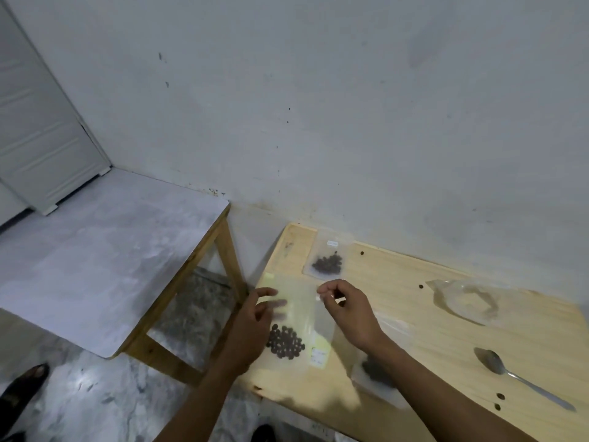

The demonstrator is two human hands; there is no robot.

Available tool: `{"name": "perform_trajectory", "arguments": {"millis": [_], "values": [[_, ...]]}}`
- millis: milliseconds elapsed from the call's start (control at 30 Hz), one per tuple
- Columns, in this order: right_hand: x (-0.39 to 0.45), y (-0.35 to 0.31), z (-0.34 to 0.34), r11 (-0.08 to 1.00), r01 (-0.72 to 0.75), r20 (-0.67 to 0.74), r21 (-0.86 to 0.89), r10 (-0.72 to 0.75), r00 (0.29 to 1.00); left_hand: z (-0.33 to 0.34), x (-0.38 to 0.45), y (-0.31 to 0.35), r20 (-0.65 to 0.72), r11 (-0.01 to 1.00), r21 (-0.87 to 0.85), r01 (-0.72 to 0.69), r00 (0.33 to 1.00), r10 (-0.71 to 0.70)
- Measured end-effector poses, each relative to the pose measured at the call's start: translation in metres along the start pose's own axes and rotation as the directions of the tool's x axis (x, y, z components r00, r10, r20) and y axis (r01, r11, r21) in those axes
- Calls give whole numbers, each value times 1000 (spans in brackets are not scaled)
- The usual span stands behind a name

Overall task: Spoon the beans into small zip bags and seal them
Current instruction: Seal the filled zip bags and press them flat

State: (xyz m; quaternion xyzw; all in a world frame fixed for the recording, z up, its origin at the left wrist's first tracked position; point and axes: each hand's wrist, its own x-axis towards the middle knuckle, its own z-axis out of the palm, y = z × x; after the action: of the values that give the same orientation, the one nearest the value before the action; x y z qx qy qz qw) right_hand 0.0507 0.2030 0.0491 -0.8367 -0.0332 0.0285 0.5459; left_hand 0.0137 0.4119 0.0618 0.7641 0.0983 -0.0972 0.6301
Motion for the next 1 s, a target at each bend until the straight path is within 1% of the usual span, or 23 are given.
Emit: {"name": "perform_trajectory", "arguments": {"millis": [67,133,200,367,500,667,733,800,833,900,1000], "values": [[4,-11,0,1000,28,14,-5,-28,1000,10,0,11,23,999,-35,-15,1000,16],[6,-18,1,999,43,-5,5,-43,999,20,1,19,23,998,-55,-23,999,24],[7,-23,0,999,29,-35,30,-28,999,28,3,23,27,997,-78,-25,999,27],[4,-27,-3,1000,3,-79,16,-2,997,43,5,32,56,983,-182,9,998,1],[3,-24,-3,999,-24,-101,22,26,995,54,5,36,34,984,-176,-23,999,29],[2,-26,-6,995,-67,-113,75,76,991,60,10,38,16,987,-162,7,1000,-5],[2,-27,-6,986,-122,-150,110,138,979,59,13,40,25,983,-183,17,1000,-12],[5,-22,-7,964,-232,-196,132,255,947,57,15,42,23,979,-202,33,999,-29],[6,-21,-7,941,-297,-188,160,325,927,55,17,43,20,979,-203,32,999,-28],[8,-18,-9,877,-400,-113,267,440,891,52,21,42,14,987,-163,3,1000,-1],[12,-15,-11,820,-434,15,374,462,887,48,24,42,14,993,-116,-33,999,35]]}}
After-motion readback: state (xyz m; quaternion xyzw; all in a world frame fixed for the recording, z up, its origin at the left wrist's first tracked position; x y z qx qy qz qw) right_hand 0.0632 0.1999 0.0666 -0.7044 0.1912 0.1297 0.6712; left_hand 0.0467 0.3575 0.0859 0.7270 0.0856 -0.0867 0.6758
